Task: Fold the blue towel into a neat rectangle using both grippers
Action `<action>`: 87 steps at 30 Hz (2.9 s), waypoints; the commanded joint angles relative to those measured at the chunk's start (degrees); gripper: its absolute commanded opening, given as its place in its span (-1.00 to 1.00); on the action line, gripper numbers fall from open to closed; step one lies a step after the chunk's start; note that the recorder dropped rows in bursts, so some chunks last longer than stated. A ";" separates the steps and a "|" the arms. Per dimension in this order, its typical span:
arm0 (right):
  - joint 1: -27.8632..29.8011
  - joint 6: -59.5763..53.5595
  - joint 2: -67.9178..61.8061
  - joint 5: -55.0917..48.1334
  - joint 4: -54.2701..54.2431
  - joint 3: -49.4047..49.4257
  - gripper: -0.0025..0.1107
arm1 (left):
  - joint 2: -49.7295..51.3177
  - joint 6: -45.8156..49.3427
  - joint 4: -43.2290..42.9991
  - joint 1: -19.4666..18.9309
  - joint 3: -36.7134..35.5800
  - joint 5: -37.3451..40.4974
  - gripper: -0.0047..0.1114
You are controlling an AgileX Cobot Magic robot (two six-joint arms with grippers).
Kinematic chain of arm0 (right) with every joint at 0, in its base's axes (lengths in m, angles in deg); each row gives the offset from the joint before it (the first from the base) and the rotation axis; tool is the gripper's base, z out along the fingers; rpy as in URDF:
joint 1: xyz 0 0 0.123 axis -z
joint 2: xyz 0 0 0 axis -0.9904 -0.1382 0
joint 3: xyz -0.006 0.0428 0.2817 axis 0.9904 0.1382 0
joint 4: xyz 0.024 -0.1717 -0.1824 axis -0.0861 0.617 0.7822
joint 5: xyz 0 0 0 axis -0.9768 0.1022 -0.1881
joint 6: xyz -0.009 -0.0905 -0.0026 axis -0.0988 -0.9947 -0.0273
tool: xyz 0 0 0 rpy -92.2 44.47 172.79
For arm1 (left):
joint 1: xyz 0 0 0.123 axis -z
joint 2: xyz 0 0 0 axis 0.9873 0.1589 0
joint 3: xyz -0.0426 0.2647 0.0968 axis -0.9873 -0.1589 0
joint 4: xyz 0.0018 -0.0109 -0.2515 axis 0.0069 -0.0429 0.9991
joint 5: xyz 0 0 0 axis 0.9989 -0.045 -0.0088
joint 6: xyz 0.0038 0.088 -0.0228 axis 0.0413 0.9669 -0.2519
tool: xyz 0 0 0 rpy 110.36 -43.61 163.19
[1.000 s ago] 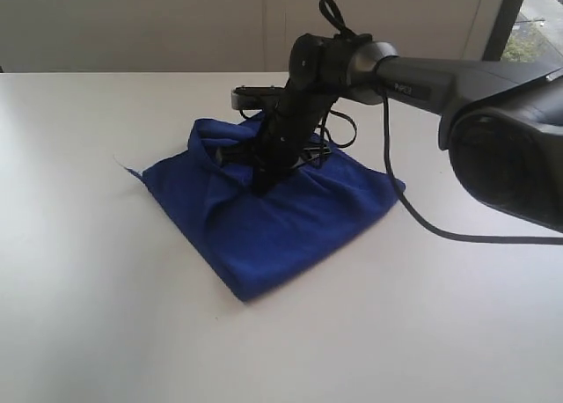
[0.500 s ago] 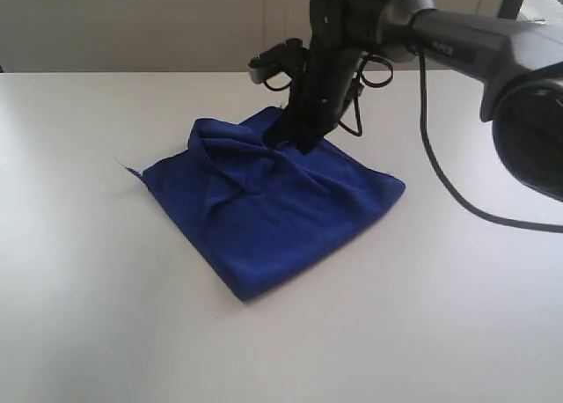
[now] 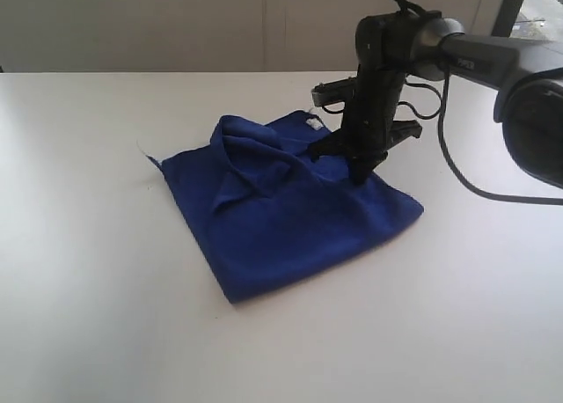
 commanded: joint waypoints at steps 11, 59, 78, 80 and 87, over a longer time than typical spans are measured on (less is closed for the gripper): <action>-6.20 -20.99 10.42 -1.81 -14.88 3.60 -0.96 | -0.49 0.18 0.55 0.38 -0.54 0.47 -0.92; -8.41 -0.04 7.42 10.11 -3.12 1.56 -0.96 | -0.49 0.56 0.55 0.38 -0.54 0.47 -0.92; -0.66 0.93 0.77 7.91 -2.64 1.56 -0.96 | -0.49 0.56 0.55 0.38 -0.54 0.47 -0.92; -0.66 1.25 0.24 7.01 -2.49 1.56 -0.96 | -0.49 0.56 0.55 0.38 -0.54 0.47 -0.92; -0.66 1.25 -0.39 1.80 -1.97 1.56 -0.96 | -0.49 0.56 0.55 0.38 -0.54 0.47 -0.92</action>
